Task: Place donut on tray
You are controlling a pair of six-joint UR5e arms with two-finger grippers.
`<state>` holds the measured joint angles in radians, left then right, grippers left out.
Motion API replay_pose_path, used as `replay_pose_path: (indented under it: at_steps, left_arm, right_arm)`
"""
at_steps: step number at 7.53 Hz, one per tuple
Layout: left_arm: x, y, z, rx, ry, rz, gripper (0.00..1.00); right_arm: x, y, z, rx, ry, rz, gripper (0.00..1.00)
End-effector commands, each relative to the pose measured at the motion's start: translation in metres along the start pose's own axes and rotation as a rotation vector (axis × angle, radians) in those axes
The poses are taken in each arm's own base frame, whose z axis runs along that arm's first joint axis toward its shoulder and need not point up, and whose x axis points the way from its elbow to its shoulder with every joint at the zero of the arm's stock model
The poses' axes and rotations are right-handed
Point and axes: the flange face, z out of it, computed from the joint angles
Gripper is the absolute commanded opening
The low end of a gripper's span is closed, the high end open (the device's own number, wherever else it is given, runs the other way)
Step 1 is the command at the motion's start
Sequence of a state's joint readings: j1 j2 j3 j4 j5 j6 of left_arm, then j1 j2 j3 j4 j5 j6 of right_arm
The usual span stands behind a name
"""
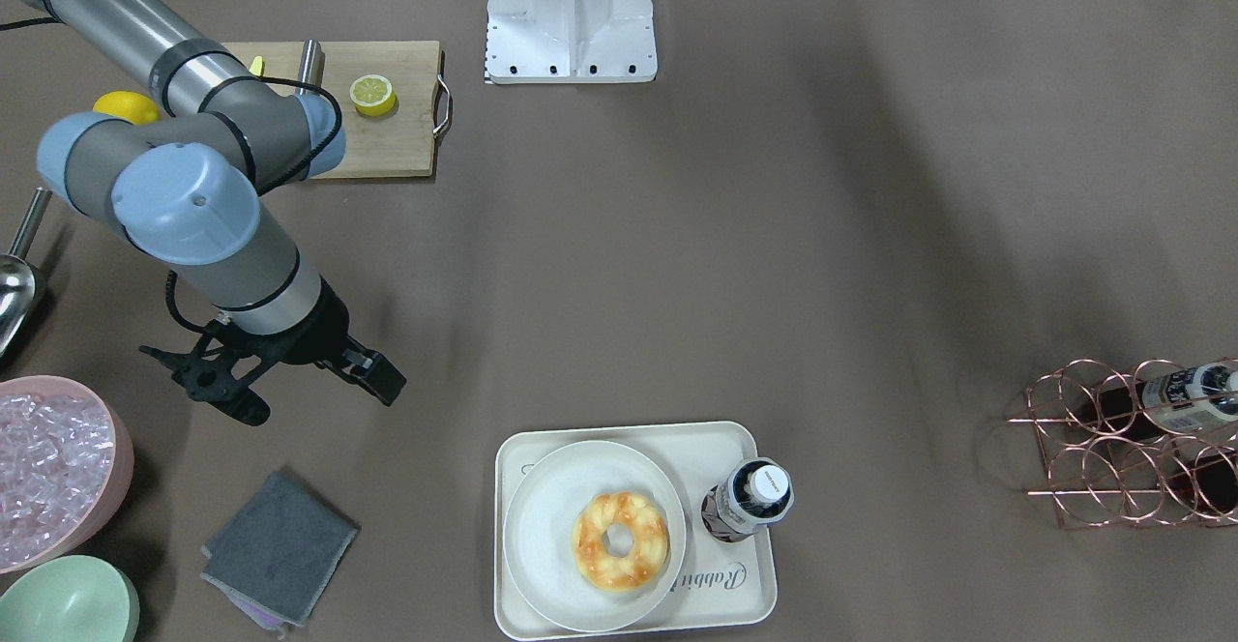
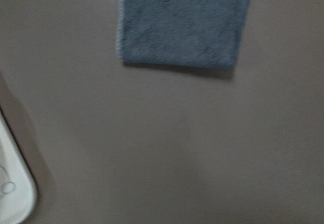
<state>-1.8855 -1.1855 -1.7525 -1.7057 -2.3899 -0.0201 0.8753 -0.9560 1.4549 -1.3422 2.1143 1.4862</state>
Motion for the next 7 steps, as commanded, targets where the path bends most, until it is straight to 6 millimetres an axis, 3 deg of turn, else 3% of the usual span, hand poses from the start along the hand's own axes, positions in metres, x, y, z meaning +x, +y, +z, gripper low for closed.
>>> replay_pose_path:
  at_steps: [1, 2, 3, 5, 7]
  left_arm:
    - [-0.002, 0.001, 0.004, -0.009, 0.001, -0.005, 0.98]
    - [-0.002, 0.001, 0.004, -0.009, 0.003, -0.005, 0.98]
    - [-0.005, 0.002, 0.007, -0.015, 0.002, -0.009, 0.98]
    - [-0.004, 0.003, 0.009, -0.024, 0.009, -0.012, 0.98]
    - [-0.004, 0.008, 0.014, -0.042, 0.011, -0.012, 0.98]
  right_arm:
    - [0.170, -0.042, -0.043, -0.071, 0.022, -0.226, 1.00]
    - [0.241, -0.055, -0.060, -0.062, 0.043, -0.290, 1.00]
    - [0.303, -0.064, -0.064, -0.062, 0.080, -0.341, 1.00]
    - [0.395, -0.088, -0.073, -0.070, 0.135, -0.471, 1.00]
    - [0.479, -0.130, -0.085, -0.072, 0.162, -0.572, 1.00]
